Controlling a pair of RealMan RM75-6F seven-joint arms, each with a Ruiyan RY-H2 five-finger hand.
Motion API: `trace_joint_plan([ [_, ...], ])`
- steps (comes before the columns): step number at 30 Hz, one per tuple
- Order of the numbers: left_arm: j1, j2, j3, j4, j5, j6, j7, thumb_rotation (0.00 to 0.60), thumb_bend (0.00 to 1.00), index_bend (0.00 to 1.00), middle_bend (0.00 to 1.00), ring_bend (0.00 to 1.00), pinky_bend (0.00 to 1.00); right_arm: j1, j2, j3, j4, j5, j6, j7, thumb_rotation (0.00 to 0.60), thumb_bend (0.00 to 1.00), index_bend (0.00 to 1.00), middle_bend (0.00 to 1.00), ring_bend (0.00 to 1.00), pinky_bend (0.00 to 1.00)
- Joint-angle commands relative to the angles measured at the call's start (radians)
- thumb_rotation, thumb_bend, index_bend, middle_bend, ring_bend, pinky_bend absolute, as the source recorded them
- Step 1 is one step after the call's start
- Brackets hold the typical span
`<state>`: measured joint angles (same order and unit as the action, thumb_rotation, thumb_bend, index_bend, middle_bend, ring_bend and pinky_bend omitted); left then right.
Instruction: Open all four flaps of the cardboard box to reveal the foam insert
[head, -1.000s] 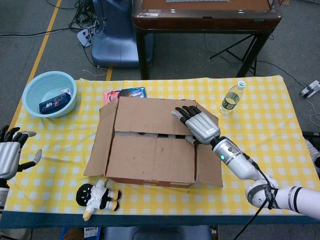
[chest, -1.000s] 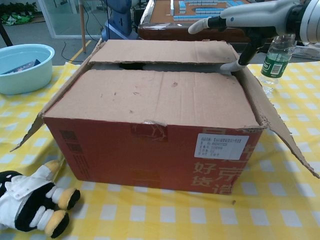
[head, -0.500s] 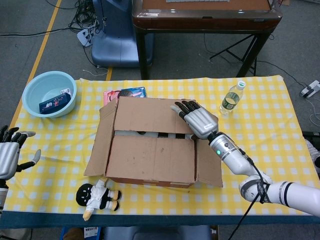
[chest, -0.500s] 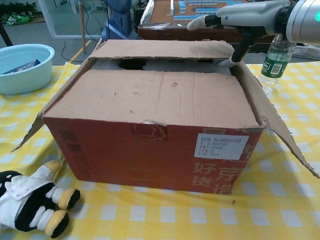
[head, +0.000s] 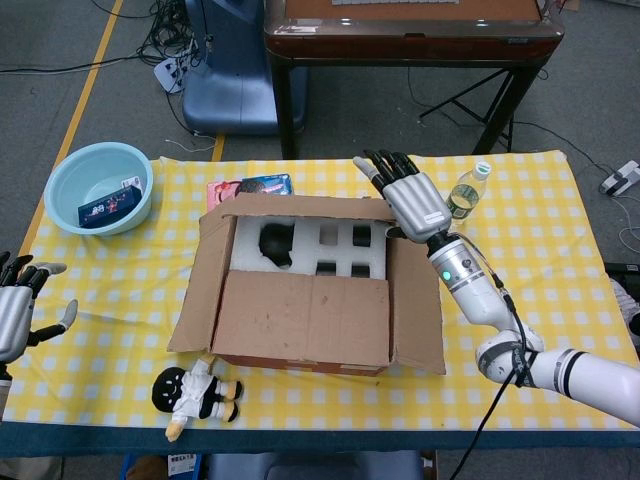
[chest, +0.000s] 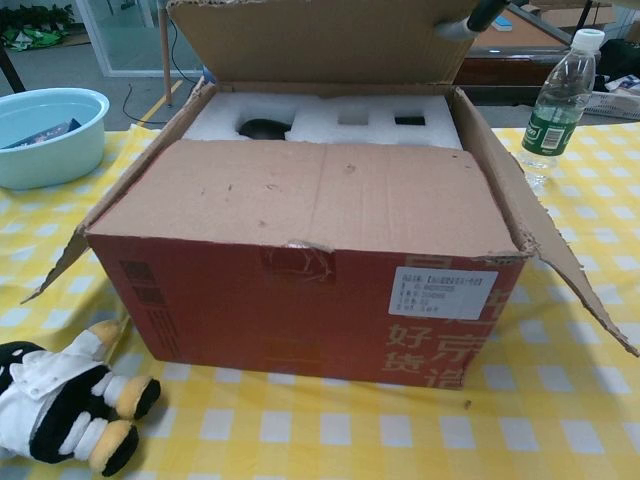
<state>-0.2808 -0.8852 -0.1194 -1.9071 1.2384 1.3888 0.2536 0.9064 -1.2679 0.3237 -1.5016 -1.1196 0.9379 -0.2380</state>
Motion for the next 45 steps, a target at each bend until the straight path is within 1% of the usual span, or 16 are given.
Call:
trace_joint_plan([
  [1, 0.002, 0.0, -0.002, 0.0, 0.002, 0.0, -0.004, 0.353, 0.4, 0.32, 0.27, 0.12, 0.0, 0.022, -0.03, 0.022, 0.064, -0.007, 0.018, 0.007, 0.6, 0.32, 0.02, 0.03, 0.0, 0.07],
  [6, 0.006, -0.001, -0.001, 0.001, 0.006, -0.003, -0.005, 0.356, 0.4, 0.32, 0.27, 0.12, 0.0, 0.054, -0.086, 0.037, 0.168, 0.004, 0.037, -0.028, 0.6, 0.32, 0.02, 0.03, 0.0, 0.06],
  [9, 0.009, -0.001, -0.001, 0.001, 0.006, -0.005, -0.008, 0.353, 0.4, 0.32, 0.27, 0.12, 0.0, 0.076, -0.118, 0.045, 0.231, 0.019, 0.029, -0.043, 0.6, 0.32, 0.02, 0.03, 0.0, 0.06],
  [19, 0.024, 0.008, -0.001, -0.005, 0.011, 0.0, -0.013, 0.355, 0.4, 0.32, 0.27, 0.12, 0.0, 0.152, -0.215, 0.073, 0.439, 0.111, -0.061, -0.059, 0.6, 0.32, 0.02, 0.03, 0.0, 0.05],
  [22, 0.027, 0.012, -0.001, -0.009, 0.013, -0.002, -0.014, 0.353, 0.4, 0.32, 0.27, 0.12, 0.0, 0.166, -0.233, 0.069, 0.484, 0.132, -0.089, -0.077, 0.6, 0.32, 0.02, 0.03, 0.0, 0.05],
  [25, 0.031, 0.015, -0.002, -0.01, 0.013, 0.002, -0.015, 0.351, 0.4, 0.32, 0.27, 0.12, 0.0, 0.171, -0.232, 0.067, 0.489, 0.134, -0.096, -0.08, 0.6, 0.32, 0.02, 0.03, 0.0, 0.03],
  [27, 0.032, 0.016, -0.003, -0.01, 0.011, 0.001, -0.016, 0.351, 0.4, 0.32, 0.27, 0.12, 0.0, 0.166, -0.219, 0.062, 0.471, 0.122, -0.089, -0.078, 0.6, 0.32, 0.02, 0.03, 0.0, 0.03],
  [29, 0.032, 0.019, -0.004, -0.01, 0.01, -0.002, -0.017, 0.355, 0.4, 0.32, 0.26, 0.12, 0.0, 0.154, -0.192, 0.057, 0.427, 0.105, -0.075, -0.075, 0.6, 0.32, 0.02, 0.03, 0.0, 0.03],
  [32, 0.03, 0.021, -0.006, -0.011, 0.01, -0.007, -0.016, 0.353, 0.4, 0.32, 0.26, 0.12, 0.0, 0.124, -0.128, 0.047, 0.318, 0.092, -0.06, -0.078, 0.6, 0.32, 0.02, 0.04, 0.0, 0.03],
  [33, 0.029, 0.022, -0.007, -0.012, 0.011, -0.009, -0.016, 0.354, 0.4, 0.32, 0.26, 0.12, 0.0, 0.108, -0.096, 0.041, 0.264, 0.091, -0.057, -0.082, 0.6, 0.33, 0.02, 0.05, 0.0, 0.03],
  [37, 0.028, 0.022, -0.009, -0.016, 0.014, -0.01, -0.014, 0.354, 0.4, 0.32, 0.26, 0.12, 0.0, 0.052, 0.02, 0.021, 0.067, 0.113, -0.061, -0.092, 0.6, 0.39, 0.02, 0.11, 0.0, 0.03],
  [40, 0.027, 0.022, -0.009, -0.021, 0.016, -0.014, -0.011, 0.353, 0.4, 0.32, 0.26, 0.12, 0.0, 0.019, 0.11, 0.0, -0.062, 0.133, -0.086, -0.095, 0.6, 0.5, 0.05, 0.16, 0.01, 0.03],
  [45, 0.026, 0.023, -0.009, -0.032, 0.026, -0.012, -0.006, 0.355, 0.4, 0.32, 0.26, 0.12, 0.0, -0.028, 0.214, -0.04, -0.214, 0.126, -0.102, -0.084, 0.6, 0.75, 0.16, 0.24, 0.07, 0.03],
])
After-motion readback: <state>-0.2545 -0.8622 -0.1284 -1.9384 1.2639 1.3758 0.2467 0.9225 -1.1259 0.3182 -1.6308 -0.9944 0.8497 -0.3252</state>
